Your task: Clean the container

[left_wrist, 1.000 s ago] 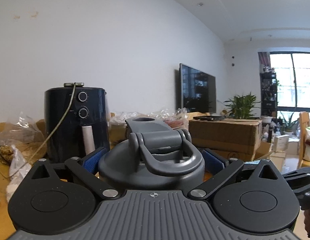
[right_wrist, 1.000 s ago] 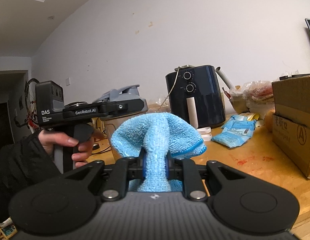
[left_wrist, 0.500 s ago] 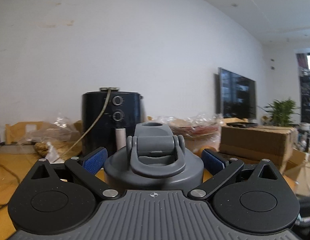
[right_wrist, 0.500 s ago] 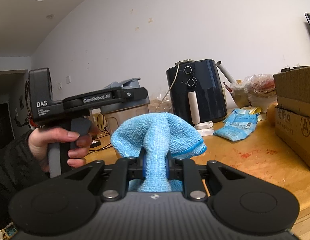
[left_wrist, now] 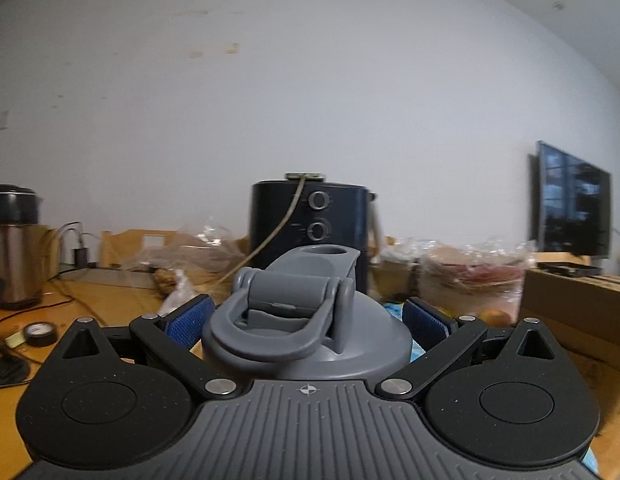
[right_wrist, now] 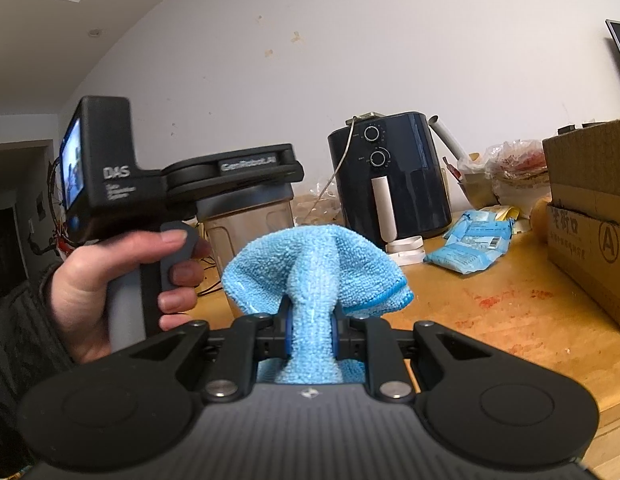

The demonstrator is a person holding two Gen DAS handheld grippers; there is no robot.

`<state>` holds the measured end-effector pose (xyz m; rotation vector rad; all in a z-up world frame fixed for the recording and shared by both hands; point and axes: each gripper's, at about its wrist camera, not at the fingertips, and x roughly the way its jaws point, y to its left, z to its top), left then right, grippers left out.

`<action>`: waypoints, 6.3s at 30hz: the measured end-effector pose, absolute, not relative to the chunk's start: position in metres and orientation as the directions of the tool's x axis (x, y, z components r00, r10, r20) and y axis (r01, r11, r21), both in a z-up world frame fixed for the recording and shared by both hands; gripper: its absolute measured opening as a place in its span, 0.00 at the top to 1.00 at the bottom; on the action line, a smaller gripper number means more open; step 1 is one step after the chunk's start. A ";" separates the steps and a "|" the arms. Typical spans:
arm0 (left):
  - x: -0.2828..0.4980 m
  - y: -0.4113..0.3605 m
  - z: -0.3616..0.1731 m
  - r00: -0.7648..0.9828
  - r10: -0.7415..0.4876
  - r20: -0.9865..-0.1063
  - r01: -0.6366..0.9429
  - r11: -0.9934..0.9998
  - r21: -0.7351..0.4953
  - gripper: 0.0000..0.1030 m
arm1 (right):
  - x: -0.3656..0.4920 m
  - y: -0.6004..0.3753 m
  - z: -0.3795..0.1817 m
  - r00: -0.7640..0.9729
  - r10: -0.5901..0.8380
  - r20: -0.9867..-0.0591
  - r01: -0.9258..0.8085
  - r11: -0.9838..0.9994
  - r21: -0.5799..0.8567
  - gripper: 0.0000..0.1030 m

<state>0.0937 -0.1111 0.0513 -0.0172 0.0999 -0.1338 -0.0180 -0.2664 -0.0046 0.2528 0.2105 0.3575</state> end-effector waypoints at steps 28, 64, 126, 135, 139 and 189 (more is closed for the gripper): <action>0.096 -0.135 0.049 0.993 0.040 -0.111 -0.040 0.999 0.003 0.08 | -0.022 -0.272 -0.010 0.918 0.358 -0.172 -0.298 0.907 0.296 0.86; 0.105 -0.096 0.042 0.930 -0.354 -0.098 0.356 0.934 0.004 0.08 | -0.014 -0.264 -0.014 0.904 0.385 -0.189 -0.320 0.899 0.299 0.86; 0.141 -0.061 0.037 0.636 -0.763 -0.114 0.768 0.640 -0.004 0.08 | 0.025 -0.231 -0.003 0.890 0.414 -0.192 -0.381 0.906 0.187 0.90; 0.145 -0.061 0.036 0.624 -0.773 -0.117 0.778 0.629 -0.005 0.08 | 0.030 -0.218 0.000 0.902 0.374 -0.217 -0.353 0.927 0.130 0.90; 0.145 -0.060 0.035 0.624 -0.773 -0.116 0.778 0.628 -0.005 0.08 | 0.030 -0.216 0.002 0.902 0.367 -0.228 -0.350 0.930 0.115 0.89; 0.148 -0.062 0.034 0.627 -0.770 -0.117 0.775 0.631 -0.002 0.08 | 0.050 -0.216 -0.032 0.820 0.416 -0.394 -0.377 0.909 0.175 0.90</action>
